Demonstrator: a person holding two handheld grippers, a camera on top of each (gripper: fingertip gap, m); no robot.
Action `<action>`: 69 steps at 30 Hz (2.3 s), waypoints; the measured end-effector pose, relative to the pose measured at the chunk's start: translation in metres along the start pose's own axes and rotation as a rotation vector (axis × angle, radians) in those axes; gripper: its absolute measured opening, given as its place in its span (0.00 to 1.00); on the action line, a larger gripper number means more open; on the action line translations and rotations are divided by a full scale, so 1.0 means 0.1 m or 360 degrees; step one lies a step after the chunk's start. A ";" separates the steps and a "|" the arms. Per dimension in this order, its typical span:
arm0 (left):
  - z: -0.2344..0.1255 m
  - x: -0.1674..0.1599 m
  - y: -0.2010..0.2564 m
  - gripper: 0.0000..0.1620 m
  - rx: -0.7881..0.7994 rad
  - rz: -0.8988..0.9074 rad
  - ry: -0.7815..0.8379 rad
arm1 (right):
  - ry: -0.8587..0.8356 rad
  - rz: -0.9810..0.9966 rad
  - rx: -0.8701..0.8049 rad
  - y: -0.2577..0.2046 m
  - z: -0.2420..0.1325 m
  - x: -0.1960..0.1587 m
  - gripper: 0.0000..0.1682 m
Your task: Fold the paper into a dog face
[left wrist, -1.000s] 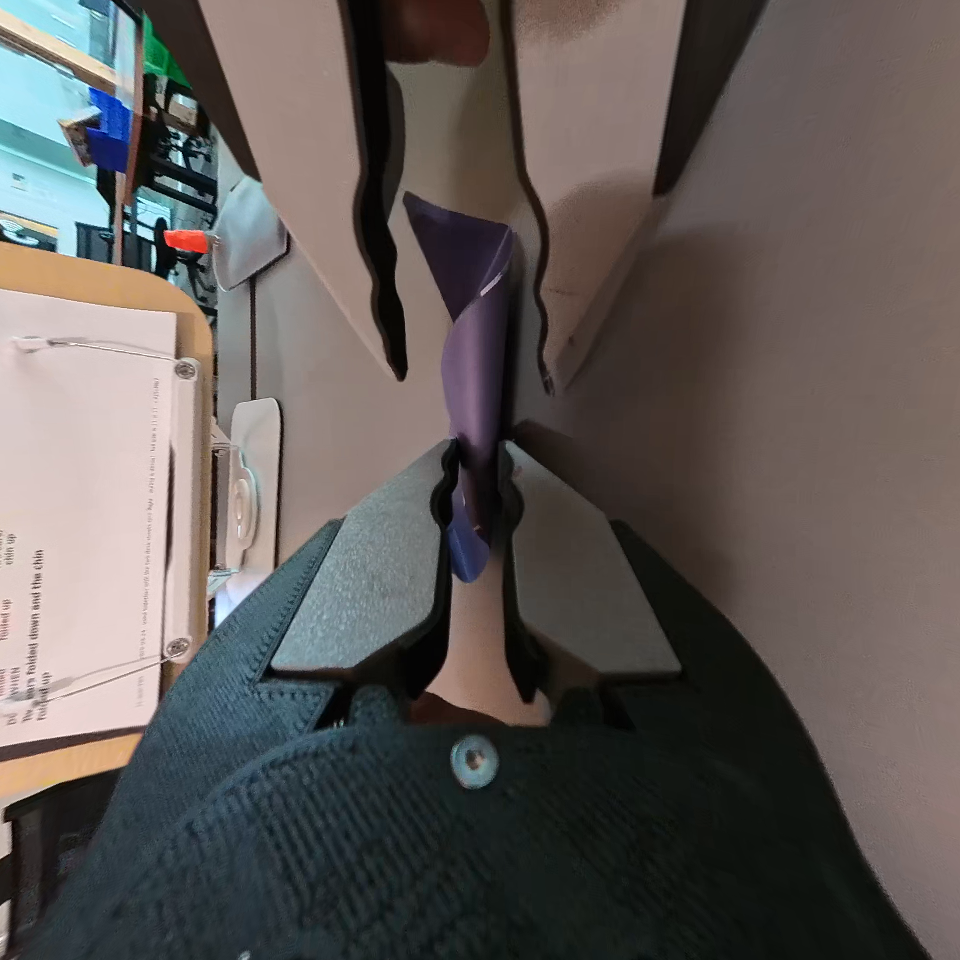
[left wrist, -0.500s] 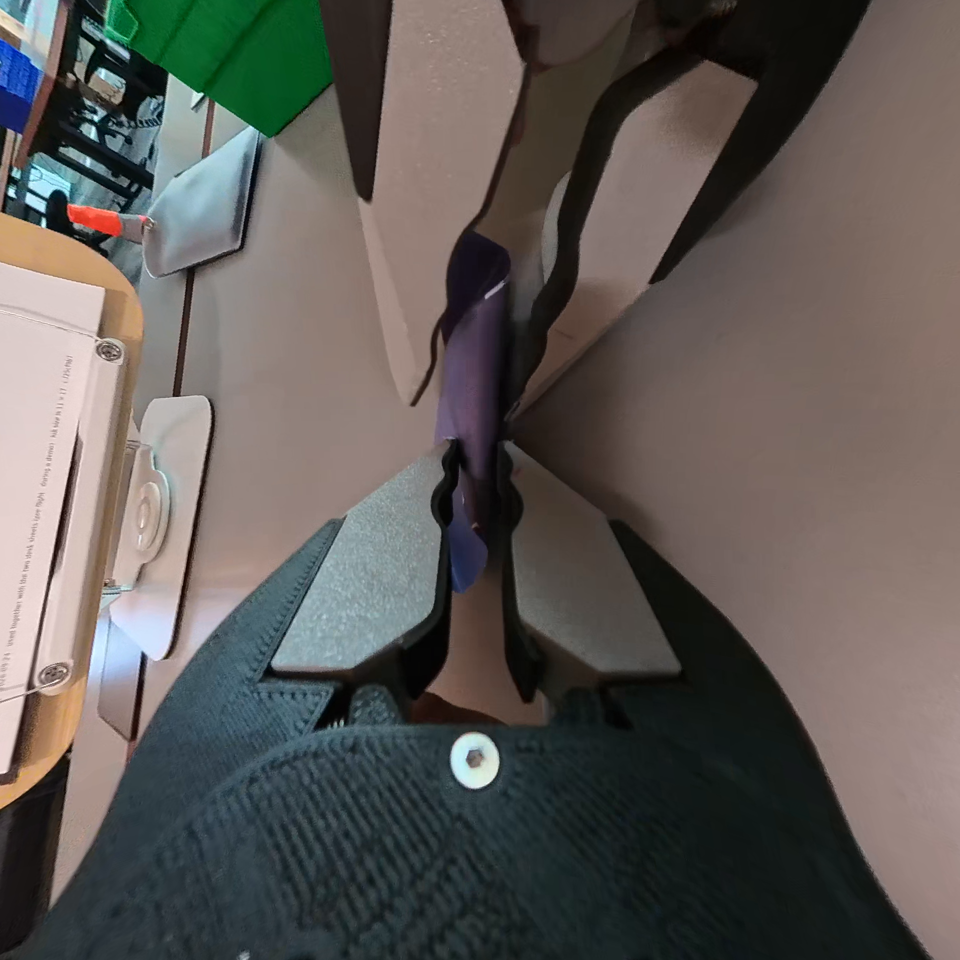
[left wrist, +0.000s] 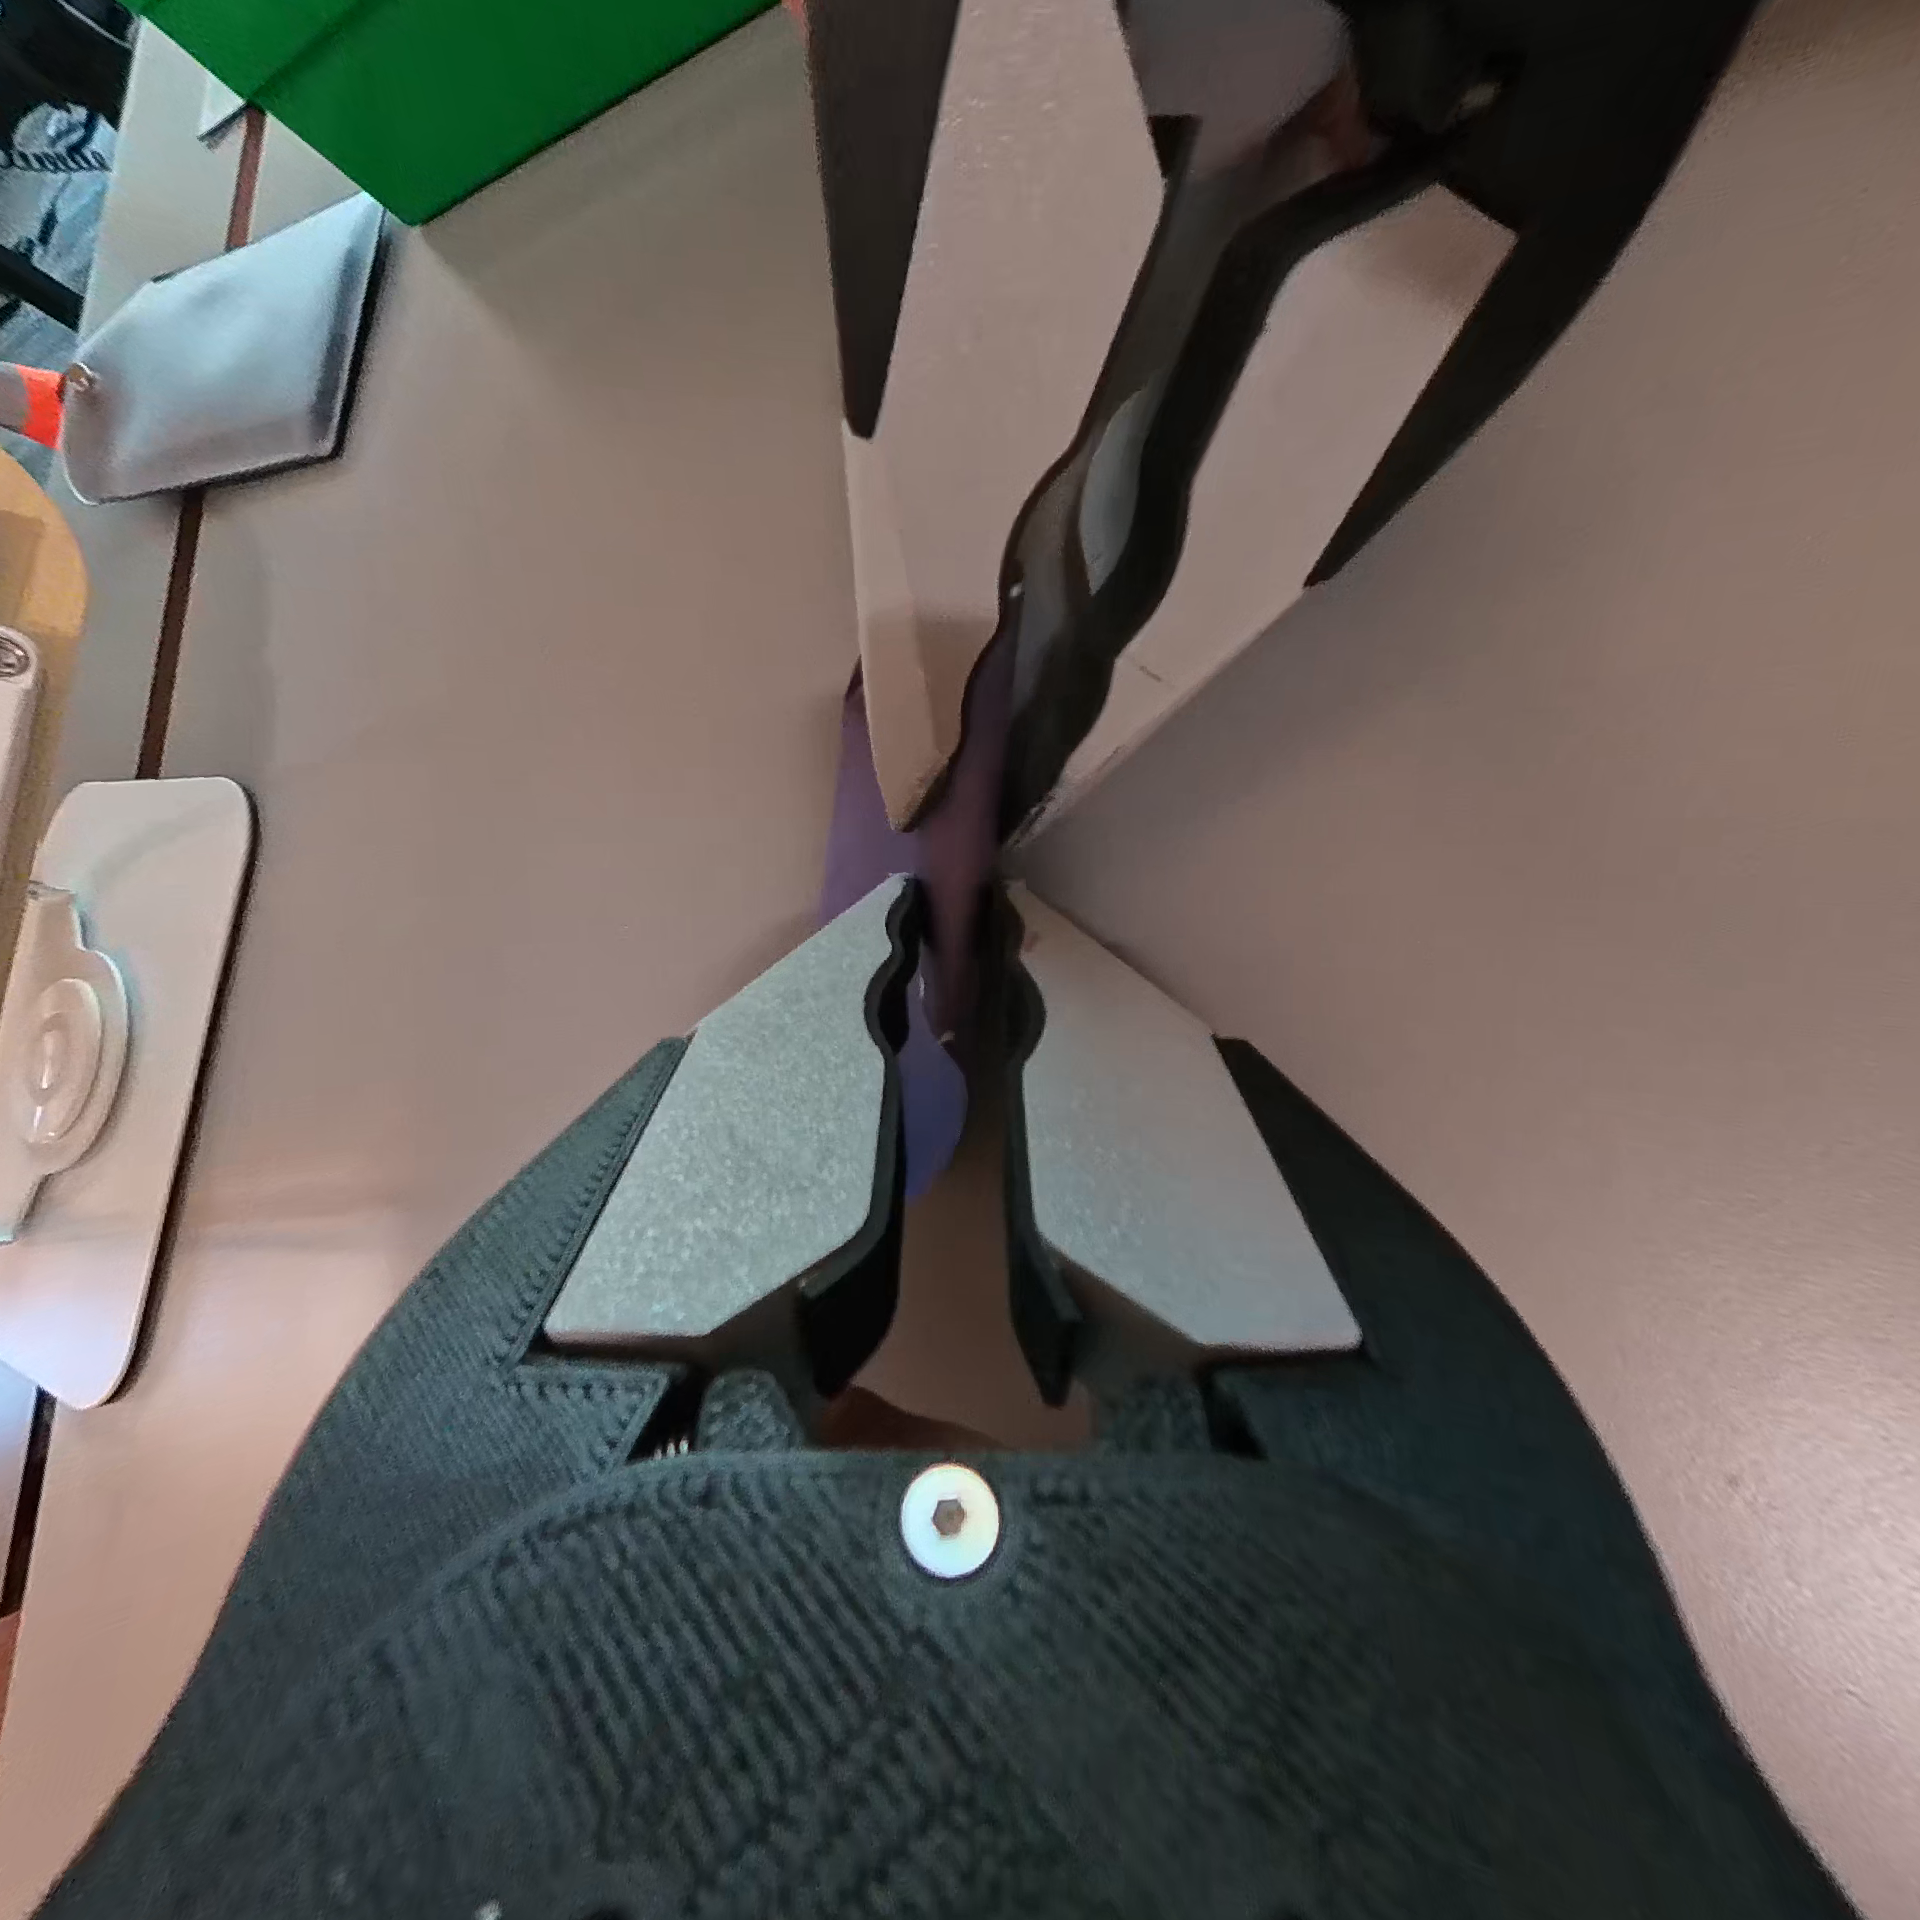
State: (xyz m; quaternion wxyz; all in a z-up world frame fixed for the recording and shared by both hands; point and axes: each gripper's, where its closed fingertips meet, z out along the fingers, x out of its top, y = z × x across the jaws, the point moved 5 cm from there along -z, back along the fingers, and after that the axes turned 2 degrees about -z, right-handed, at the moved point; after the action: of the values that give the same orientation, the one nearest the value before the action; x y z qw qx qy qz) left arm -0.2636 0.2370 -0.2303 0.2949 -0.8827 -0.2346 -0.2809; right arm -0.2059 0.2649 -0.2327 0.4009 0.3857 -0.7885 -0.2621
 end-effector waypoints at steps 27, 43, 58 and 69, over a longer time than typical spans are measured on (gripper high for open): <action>0.05 0.09 0.06 0.03 0.0358 0.0468 -0.0031 | 0.0105 0.0194 0.0138 0.06 -0.06 -0.07 0.03; 0.00 0.11 0.03 0.01 0.0309 0.0377 0.0024 | 0.0167 0.0213 0.0127 0.11 -0.12 -0.09 0.00; -0.02 0.10 0.02 0.00 0.0287 0.0317 0.0051 | 0.0194 0.0242 0.0142 0.12 -0.16 -0.10 0.00; -0.04 0.06 0.05 0.00 0.0301 0.0316 0.0033 | 0.0172 0.0196 0.0138 0.09 -0.17 -0.11 0.00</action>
State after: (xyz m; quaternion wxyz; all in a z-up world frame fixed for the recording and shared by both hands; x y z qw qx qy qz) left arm -0.2578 0.2326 -0.2254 0.4055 -0.8668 -0.1684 -0.2362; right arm -0.1905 0.2771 -0.2221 0.4412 0.3670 -0.7986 -0.1813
